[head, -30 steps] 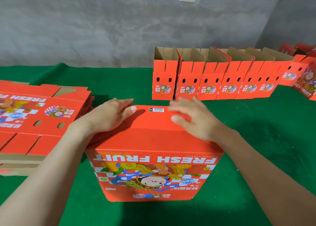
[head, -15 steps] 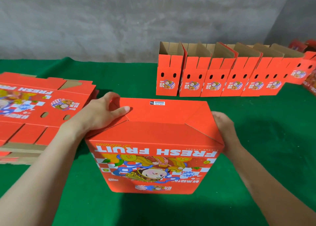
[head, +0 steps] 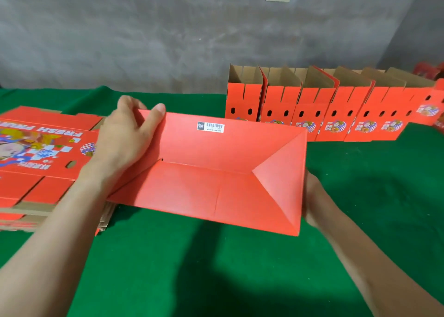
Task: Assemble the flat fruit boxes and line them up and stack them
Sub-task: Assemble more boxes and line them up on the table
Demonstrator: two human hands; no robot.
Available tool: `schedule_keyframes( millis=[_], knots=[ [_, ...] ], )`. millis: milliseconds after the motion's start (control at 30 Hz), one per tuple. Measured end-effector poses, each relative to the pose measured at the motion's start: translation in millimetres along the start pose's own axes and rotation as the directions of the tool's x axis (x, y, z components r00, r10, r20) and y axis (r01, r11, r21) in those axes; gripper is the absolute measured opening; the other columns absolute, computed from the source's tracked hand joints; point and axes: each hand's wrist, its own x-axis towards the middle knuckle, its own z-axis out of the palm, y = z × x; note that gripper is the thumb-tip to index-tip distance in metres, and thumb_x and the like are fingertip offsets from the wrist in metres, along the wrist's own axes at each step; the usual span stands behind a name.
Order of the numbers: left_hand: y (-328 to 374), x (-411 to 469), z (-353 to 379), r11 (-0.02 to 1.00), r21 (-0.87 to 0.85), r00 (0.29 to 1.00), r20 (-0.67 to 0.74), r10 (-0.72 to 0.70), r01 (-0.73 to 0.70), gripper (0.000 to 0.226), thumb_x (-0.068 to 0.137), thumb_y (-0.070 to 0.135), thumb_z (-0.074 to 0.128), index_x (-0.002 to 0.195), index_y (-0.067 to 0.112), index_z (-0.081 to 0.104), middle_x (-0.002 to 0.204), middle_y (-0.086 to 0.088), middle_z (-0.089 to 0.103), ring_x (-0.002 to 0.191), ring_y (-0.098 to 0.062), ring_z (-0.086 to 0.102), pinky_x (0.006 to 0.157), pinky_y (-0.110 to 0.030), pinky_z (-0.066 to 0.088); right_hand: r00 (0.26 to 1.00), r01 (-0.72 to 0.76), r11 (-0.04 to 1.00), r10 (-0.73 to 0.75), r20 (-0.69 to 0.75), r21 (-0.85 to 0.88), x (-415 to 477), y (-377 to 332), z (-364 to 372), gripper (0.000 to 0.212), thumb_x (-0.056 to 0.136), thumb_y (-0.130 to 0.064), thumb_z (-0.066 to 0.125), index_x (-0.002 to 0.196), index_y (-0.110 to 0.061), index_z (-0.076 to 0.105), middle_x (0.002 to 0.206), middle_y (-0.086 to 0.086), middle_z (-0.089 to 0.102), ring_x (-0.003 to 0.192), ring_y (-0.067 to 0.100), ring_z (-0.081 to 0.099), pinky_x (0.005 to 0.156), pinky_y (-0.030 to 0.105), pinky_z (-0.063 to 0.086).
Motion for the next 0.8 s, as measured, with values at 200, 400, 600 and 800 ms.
schedule_keyframes(
  millis=[200, 400, 600, 800],
  knots=[
    [-16.7, -7.6, 11.2, 0.997, -0.066, 0.986, -0.160, 0.038, -0.050, 0.041, 0.098, 0.042, 0.040, 0.108, 0.004, 0.050, 0.100, -0.024, 0.063, 0.096, -0.040, 0.056, 0.074, -0.036, 0.032, 1.000, 0.000, 0.992, 0.001, 0.007, -0.123, 6.3, -2.0, -10.9, 0.032, 0.093, -0.061, 0.037, 0.105, -0.036, 0.054, 0.077, -0.008, 0.070, 0.062, 0.006, 0.067, 0.053, 0.024, 0.049],
    [-31.5, -7.9, 21.7, 0.980, -0.147, 0.966, -0.242, 0.095, -0.134, 0.034, 0.099, 0.026, 0.031, 0.099, -0.003, 0.050, 0.087, -0.022, 0.057, 0.082, -0.036, 0.052, 0.070, -0.036, 0.028, 0.996, 0.036, 0.968, -0.014, 0.091, -0.248, 1.0, -2.3, -20.0, 0.062, 0.074, -0.080, 0.050, 0.110, -0.030, 0.051, 0.091, -0.001, 0.070, 0.076, 0.013, 0.069, 0.065, 0.033, 0.053],
    [-36.9, -11.0, 36.1, 0.943, -0.290, 0.939, -0.339, 0.059, -0.164, 0.020, 0.097, 0.024, 0.027, 0.082, 0.036, 0.034, 0.077, 0.011, 0.043, 0.069, -0.005, 0.043, 0.072, -0.026, 0.029, 0.983, 0.079, 0.996, -0.070, 0.170, -0.050, -7.8, -4.3, -16.0, 0.082, 0.051, -0.081, 0.067, 0.112, -0.032, 0.042, 0.070, 0.000, 0.064, 0.057, 0.018, 0.059, 0.050, 0.027, 0.047],
    [-42.3, -0.8, 54.9, 0.909, -0.375, 0.974, -0.059, -0.220, 0.183, 0.018, 0.096, 0.014, 0.039, 0.098, 0.007, 0.055, 0.096, -0.008, 0.058, 0.095, -0.019, 0.055, 0.085, -0.031, 0.036, 0.929, 0.367, 0.929, -0.369, 0.017, 0.054, -10.6, -11.9, -7.6, 0.037, 0.077, -0.014, 0.072, 0.096, -0.018, 0.040, 0.070, 0.007, 0.045, 0.047, 0.011, 0.041, 0.044, 0.018, 0.037]
  ],
)
